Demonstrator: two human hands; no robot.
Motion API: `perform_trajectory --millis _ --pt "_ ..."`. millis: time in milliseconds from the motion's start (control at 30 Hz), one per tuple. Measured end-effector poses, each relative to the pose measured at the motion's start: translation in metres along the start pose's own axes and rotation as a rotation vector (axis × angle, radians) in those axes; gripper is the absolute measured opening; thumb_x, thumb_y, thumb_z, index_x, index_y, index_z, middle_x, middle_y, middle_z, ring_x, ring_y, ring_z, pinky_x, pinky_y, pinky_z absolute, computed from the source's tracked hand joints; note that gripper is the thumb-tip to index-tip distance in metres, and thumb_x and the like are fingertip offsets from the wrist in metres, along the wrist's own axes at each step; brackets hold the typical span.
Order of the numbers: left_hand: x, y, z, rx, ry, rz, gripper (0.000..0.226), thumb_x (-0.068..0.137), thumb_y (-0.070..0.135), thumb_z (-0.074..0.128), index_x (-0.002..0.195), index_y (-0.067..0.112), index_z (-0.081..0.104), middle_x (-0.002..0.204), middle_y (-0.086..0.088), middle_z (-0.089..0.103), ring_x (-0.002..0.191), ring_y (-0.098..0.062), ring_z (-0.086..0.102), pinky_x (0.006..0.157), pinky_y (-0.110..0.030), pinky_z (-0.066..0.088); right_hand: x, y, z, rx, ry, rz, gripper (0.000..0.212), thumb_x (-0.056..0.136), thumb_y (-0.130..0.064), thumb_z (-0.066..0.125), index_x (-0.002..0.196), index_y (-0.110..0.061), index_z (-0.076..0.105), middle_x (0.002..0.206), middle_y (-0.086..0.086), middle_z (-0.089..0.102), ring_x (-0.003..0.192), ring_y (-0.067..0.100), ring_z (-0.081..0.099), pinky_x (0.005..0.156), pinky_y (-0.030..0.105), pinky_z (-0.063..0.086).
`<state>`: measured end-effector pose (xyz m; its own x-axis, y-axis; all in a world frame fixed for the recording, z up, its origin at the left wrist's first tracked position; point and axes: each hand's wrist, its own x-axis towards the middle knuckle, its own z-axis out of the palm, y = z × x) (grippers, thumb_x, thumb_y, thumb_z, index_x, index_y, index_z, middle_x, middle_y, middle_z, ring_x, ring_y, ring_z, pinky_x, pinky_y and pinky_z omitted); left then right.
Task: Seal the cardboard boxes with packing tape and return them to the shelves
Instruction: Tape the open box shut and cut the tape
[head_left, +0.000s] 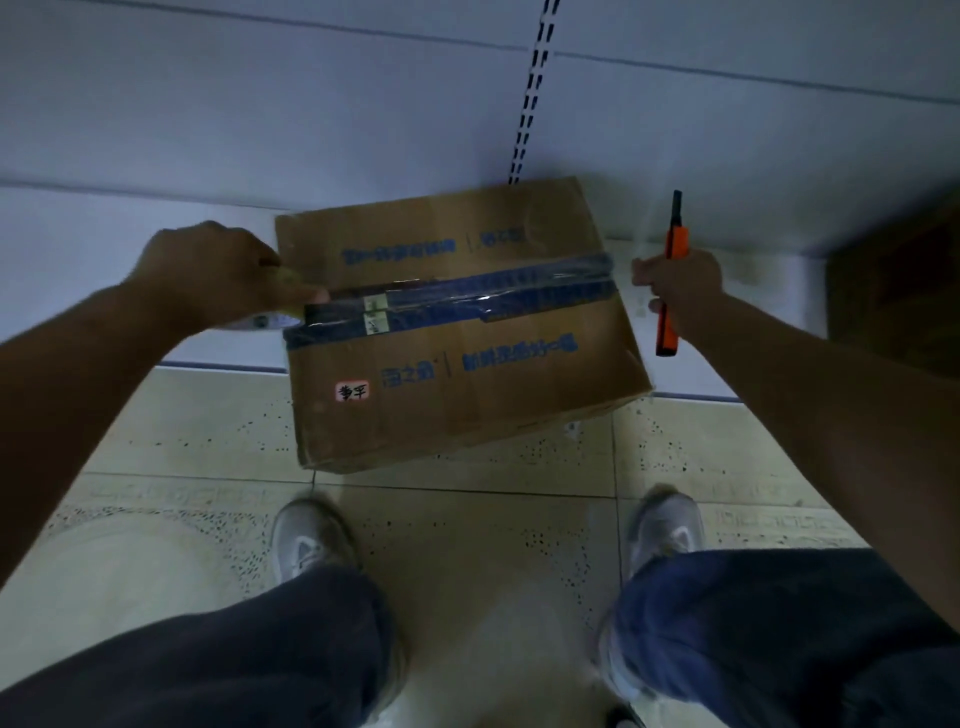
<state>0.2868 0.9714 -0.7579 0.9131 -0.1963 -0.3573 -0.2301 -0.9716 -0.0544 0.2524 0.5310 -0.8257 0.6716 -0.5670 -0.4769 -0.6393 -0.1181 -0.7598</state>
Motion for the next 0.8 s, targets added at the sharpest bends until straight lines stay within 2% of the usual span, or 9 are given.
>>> perform_trajectory --millis 67,133,233,300,533,600,700,733,800 --pt "-0.007 -0.012 0.002 -0.091 -0.015 0.046 0.092 0.061 0.097 0.029 0.082 0.016 0.068 0.081 -0.01 0.068 0.078 -0.029 0.058 0.078 -0.04 0.049 0.001 -0.001 0.006 0.013 0.004 -0.007 0.015 0.087 -0.016 0.075 0.088 -0.006 0.065 0.081 0.003 0.066 0.054 0.01 0.051 0.05 0.021 0.042" --pt "-0.007 -0.022 0.004 -0.135 -0.042 0.052 0.088 0.063 0.098 0.03 0.074 0.017 0.063 0.073 -0.006 0.064 0.073 -0.027 0.058 0.076 -0.039 0.048 0.002 -0.001 0.009 -0.005 0.003 -0.018 0.019 0.087 -0.017 0.076 0.093 -0.004 0.064 0.083 0.004 0.066 0.056 0.011 0.052 0.05 0.021 0.042" --pt "-0.01 -0.034 0.013 -0.045 -0.059 0.013 0.065 0.078 0.079 0.053 0.087 0.017 0.07 0.077 -0.003 0.064 0.076 -0.025 0.059 0.074 -0.036 0.048 0.002 0.001 0.011 -0.044 0.023 -0.018 0.02 0.087 -0.015 0.075 0.082 -0.007 0.058 0.081 0.005 0.062 0.055 0.011 0.051 0.053 0.022 0.044" --pt "-0.008 -0.037 0.02 -0.022 -0.017 -0.036 0.056 0.085 0.07 0.056 0.089 0.016 0.073 0.075 -0.003 0.064 0.073 -0.022 0.059 0.073 -0.034 0.048 0.004 0.003 0.011 -0.064 0.025 -0.01 0.022 0.087 -0.015 0.074 0.079 -0.011 0.054 0.08 0.003 0.061 0.056 0.011 0.052 0.057 0.022 0.045" --pt "0.014 -0.034 0.053 -0.062 -0.094 -0.127 0.07 0.079 0.083 0.047 0.072 0.017 0.069 0.07 -0.005 0.065 0.067 -0.019 0.059 0.072 -0.034 0.048 0.009 0.009 0.016 0.061 -0.084 0.174 0.018 0.089 -0.014 0.072 0.087 -0.01 0.055 0.079 0.002 0.056 0.057 0.008 0.046 0.05 0.018 0.043" --pt "0.018 -0.035 0.065 -0.131 -0.146 -0.127 0.074 0.075 0.085 0.043 0.07 0.016 0.068 0.071 -0.007 0.065 0.069 -0.022 0.06 0.071 -0.035 0.047 0.005 0.007 0.019 0.023 -0.133 0.269 0.021 0.091 -0.021 0.071 0.095 -0.008 0.054 0.077 0.001 0.05 0.059 0.01 0.044 0.052 0.021 0.041" --pt "0.021 -0.037 0.081 -0.333 -0.209 -0.096 0.07 0.074 0.078 0.035 0.075 0.016 0.065 0.081 -0.013 0.066 0.077 -0.028 0.06 0.078 -0.038 0.044 -0.005 0.01 0.022 -0.179 -0.215 0.365 0.031 0.098 -0.034 0.06 0.09 -0.006 0.048 0.081 0.005 0.047 0.068 0.016 0.045 0.061 0.026 0.038" --pt "0.021 -0.036 0.085 -0.395 -0.212 -0.083 0.066 0.078 0.074 0.034 0.079 0.016 0.066 0.086 -0.013 0.065 0.081 -0.03 0.059 0.081 -0.038 0.043 -0.008 0.013 0.023 -0.219 -0.194 0.351 0.032 0.098 -0.035 0.059 0.095 -0.004 0.049 0.083 0.006 0.048 0.07 0.017 0.046 0.067 0.027 0.04" --pt "0.021 -0.031 0.09 -0.483 -0.218 -0.068 0.059 0.089 0.065 0.039 0.091 0.014 0.069 0.091 -0.011 0.065 0.087 -0.031 0.061 0.085 -0.038 0.043 -0.003 0.021 0.022 -0.295 0.036 0.152 0.043 0.095 -0.037 0.064 0.117 -0.002 0.051 0.096 0.01 0.056 0.078 0.019 0.053 0.076 0.031 0.043"
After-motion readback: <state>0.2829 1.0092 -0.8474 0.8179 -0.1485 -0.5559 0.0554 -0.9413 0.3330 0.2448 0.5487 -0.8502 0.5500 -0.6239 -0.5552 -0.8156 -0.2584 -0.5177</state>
